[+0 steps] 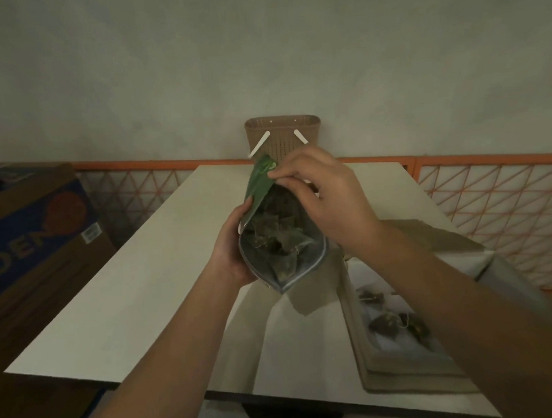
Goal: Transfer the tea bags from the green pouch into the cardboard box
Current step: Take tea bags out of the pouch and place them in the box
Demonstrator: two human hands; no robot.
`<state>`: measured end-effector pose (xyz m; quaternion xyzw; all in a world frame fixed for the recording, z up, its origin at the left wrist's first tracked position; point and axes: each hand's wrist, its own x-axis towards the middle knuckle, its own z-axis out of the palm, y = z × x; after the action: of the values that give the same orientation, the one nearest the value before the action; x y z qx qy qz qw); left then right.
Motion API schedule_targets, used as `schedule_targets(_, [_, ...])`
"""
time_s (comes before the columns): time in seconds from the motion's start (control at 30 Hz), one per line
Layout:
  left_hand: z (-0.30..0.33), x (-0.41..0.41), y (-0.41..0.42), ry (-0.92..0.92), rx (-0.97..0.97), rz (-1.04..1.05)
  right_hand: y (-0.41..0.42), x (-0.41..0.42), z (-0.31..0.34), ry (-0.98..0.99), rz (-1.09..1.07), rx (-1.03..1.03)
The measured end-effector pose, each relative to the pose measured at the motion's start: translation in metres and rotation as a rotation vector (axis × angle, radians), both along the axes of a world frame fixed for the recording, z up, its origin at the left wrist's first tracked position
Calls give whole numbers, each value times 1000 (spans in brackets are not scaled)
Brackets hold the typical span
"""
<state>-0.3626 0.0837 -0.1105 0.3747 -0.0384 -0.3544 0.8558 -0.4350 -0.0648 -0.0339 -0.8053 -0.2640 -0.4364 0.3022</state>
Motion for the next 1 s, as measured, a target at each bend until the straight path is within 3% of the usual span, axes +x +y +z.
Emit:
schedule_targets(0.2, [-6, 5, 0, -21, -141, 13, -5, -3, 7, -2, -1, -2])
schedule_targets(0.67, [12, -15, -13, -163, -174, 10, -2, -20, 19, -111, -4, 35])
schedule_targets(1.0, [-3, -20, -16, -11, -170, -20, -15, -7, 4, 53, -36, 85])
